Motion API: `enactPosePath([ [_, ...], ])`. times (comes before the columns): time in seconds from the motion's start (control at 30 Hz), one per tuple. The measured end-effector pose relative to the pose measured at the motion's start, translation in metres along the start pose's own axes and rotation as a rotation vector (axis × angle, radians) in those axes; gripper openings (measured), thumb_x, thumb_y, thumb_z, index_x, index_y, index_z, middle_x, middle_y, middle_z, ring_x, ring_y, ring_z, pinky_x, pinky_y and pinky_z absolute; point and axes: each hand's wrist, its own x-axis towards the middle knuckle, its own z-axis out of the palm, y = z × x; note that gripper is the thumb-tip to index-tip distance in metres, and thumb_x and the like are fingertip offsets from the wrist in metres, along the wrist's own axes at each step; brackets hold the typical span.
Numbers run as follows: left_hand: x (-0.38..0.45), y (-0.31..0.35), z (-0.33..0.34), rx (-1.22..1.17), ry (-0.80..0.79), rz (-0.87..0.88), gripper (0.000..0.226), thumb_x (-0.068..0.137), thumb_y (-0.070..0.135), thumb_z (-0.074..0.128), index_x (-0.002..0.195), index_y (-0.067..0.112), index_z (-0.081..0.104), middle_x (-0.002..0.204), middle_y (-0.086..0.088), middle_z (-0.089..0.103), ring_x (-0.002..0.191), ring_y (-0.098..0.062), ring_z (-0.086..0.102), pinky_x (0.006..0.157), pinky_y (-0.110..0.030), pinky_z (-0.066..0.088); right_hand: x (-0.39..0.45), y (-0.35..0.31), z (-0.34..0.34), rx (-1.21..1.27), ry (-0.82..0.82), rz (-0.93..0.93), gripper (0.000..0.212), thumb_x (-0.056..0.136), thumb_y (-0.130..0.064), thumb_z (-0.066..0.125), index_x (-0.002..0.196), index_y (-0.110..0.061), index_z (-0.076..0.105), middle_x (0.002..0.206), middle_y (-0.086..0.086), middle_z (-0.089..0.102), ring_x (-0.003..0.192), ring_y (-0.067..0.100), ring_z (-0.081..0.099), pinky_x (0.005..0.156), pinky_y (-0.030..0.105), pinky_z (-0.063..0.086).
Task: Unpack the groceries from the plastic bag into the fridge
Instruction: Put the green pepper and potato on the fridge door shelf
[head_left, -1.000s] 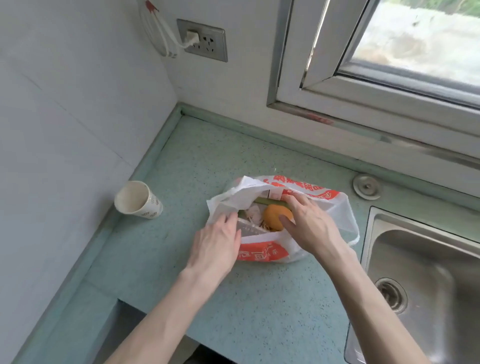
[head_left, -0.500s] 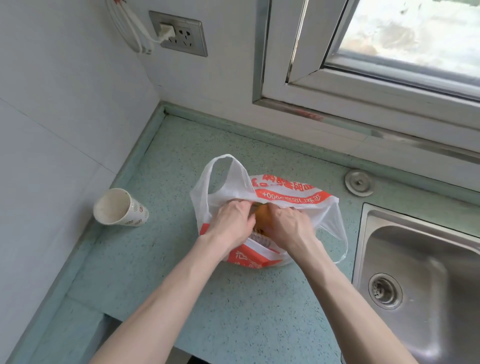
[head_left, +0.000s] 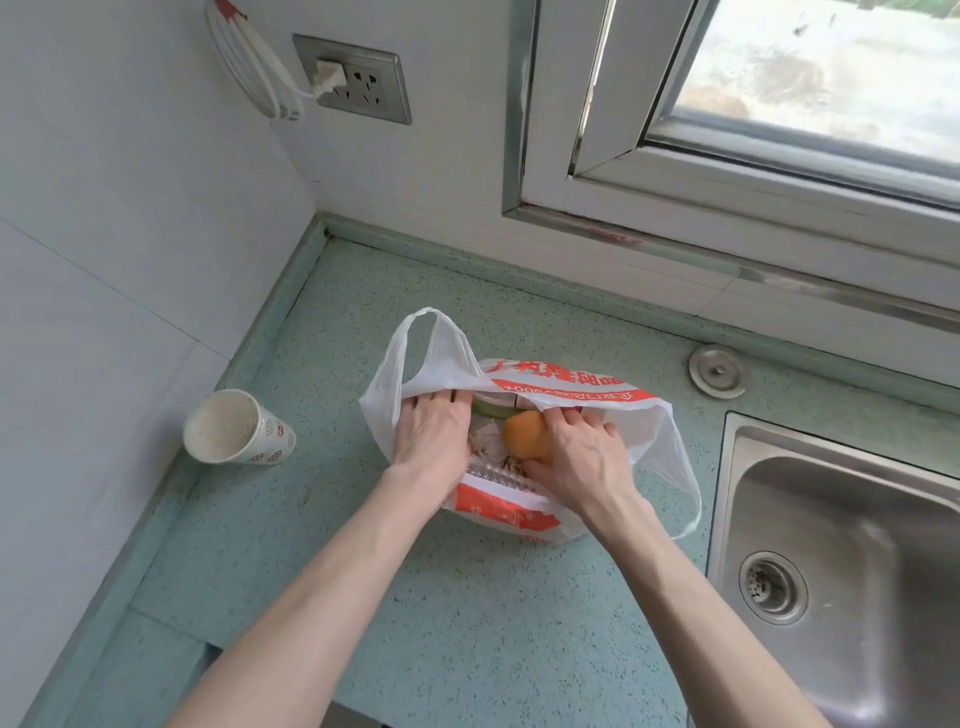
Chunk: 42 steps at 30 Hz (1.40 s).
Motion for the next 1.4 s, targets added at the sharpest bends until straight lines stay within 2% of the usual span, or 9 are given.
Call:
enactPosePath([
  [0.17, 0.002, 0.001, 0.002, 0.053, -0.059, -0.051, 0.042, 0.091, 0.005, 0.067, 0.132, 0.008, 0.057, 0.121, -0.014, 0.067, 0.111, -0.032, 0.066, 0.101, -0.042, 0.052, -0.009, 0.006, -0.011, 0.088, 0.051, -0.005, 0.067, 0.086, -0.059, 0.067, 0.138, -0.021, 0.047, 0.130, 0.006, 0.064, 0.122, 0.032, 0.056, 0.095, 0.043, 0.042],
  [0.37, -0.012, 0.002, -0.009, -0.110, 0.059, 0.026, 0.049, 0.092, 0.041, 0.071, 0.129, 0.014, 0.054, 0.119, -0.009, 0.069, 0.109, -0.030, 0.068, 0.097, -0.041, 0.052, -0.032, 0.014, -0.027, 0.176, 0.108, -0.012, 0.068, 0.084, -0.060, 0.063, 0.140, -0.026, 0.045, 0.122, 0.002, 0.065, 0.114, 0.028, 0.057, 0.090, 0.042, 0.041],
  [0.6, -0.063, 0.001, -0.027, -0.430, 0.148, 0.086, 0.058, 0.089, 0.049, 0.071, 0.135, 0.024, 0.045, 0.126, 0.003, 0.061, 0.115, -0.021, 0.062, 0.091, -0.036, 0.053, -0.087, 0.018, -0.048, 0.382, 0.179, 0.003, 0.069, 0.084, -0.058, 0.071, 0.141, -0.034, 0.044, 0.128, -0.004, 0.063, 0.117, 0.024, 0.059, 0.090, 0.039, 0.041],
  [0.77, -0.107, -0.001, -0.040, -0.641, 0.258, 0.082, 0.064, 0.084, 0.050, 0.078, 0.136, 0.029, 0.047, 0.120, 0.007, 0.061, 0.106, -0.016, 0.061, 0.092, -0.031, 0.054, -0.129, 0.015, -0.063, 0.586, 0.306, 0.002, 0.065, 0.080, -0.056, 0.077, 0.134, -0.041, 0.046, 0.121, -0.010, 0.058, 0.104, 0.016, 0.062, 0.087, 0.036, 0.050],
  [0.87, -0.127, -0.003, -0.050, -0.827, 0.263, 0.084, 0.062, 0.080, 0.052, 0.081, 0.129, 0.035, 0.049, 0.116, 0.013, 0.064, 0.102, -0.011, 0.065, 0.086, -0.032, 0.059, -0.153, 0.010, -0.072, 0.723, 0.394, 0.035, 0.063, 0.079, -0.056, 0.081, 0.130, -0.044, 0.046, 0.120, -0.016, 0.057, 0.105, 0.009, 0.061, 0.088, 0.033, 0.053],
  [1.0, -0.149, 0.005, -0.068, -1.071, 0.286, 0.129, 0.066, 0.080, 0.040, 0.086, 0.133, 0.036, 0.046, 0.117, 0.021, 0.064, 0.103, 0.002, 0.065, 0.080, -0.016, 0.054, -0.186, -0.003, -0.083, 0.778, 0.474, 0.086, 0.061, 0.080, -0.053, 0.081, 0.129, -0.042, 0.047, 0.122, -0.022, 0.061, 0.104, 0.000, 0.062, 0.086, 0.030, 0.052],
  [1.17, -0.173, 0.012, -0.082, -1.185, 0.202, 0.270, 0.094, 0.080, 0.034, 0.087, 0.153, 0.044, 0.029, 0.130, 0.012, 0.056, 0.118, -0.007, 0.060, 0.090, -0.026, 0.058, -0.237, -0.017, -0.089, 0.799, 0.578, 0.169, 0.077, 0.081, -0.052, 0.082, 0.145, -0.045, 0.039, 0.130, -0.022, 0.057, 0.113, 0.002, 0.061, 0.092, 0.028, 0.052],
  [1.3, -0.192, 0.021, -0.089, -1.216, 0.150, 0.436, 0.078, 0.074, 0.033, 0.083, 0.142, 0.044, 0.046, 0.133, 0.014, 0.054, 0.124, -0.010, 0.058, 0.092, -0.027, 0.060, -0.283, -0.027, -0.087, 0.786, 0.674, 0.253, 0.077, 0.083, -0.043, 0.081, 0.146, -0.048, 0.038, 0.132, -0.021, 0.050, 0.114, 0.000, 0.057, 0.092, 0.033, 0.055],
  [1.4, -0.210, 0.035, -0.093, -1.280, 0.047, 0.533, 0.074, 0.077, 0.018, 0.087, 0.136, 0.041, 0.048, 0.133, 0.007, 0.057, 0.120, -0.013, 0.062, 0.085, -0.022, 0.060, -0.316, -0.029, -0.082, 0.787, 0.735, 0.326, 0.072, 0.082, -0.043, 0.081, 0.140, -0.046, 0.039, 0.130, -0.016, 0.051, 0.109, 0.004, 0.061, 0.087, 0.036, 0.058],
])
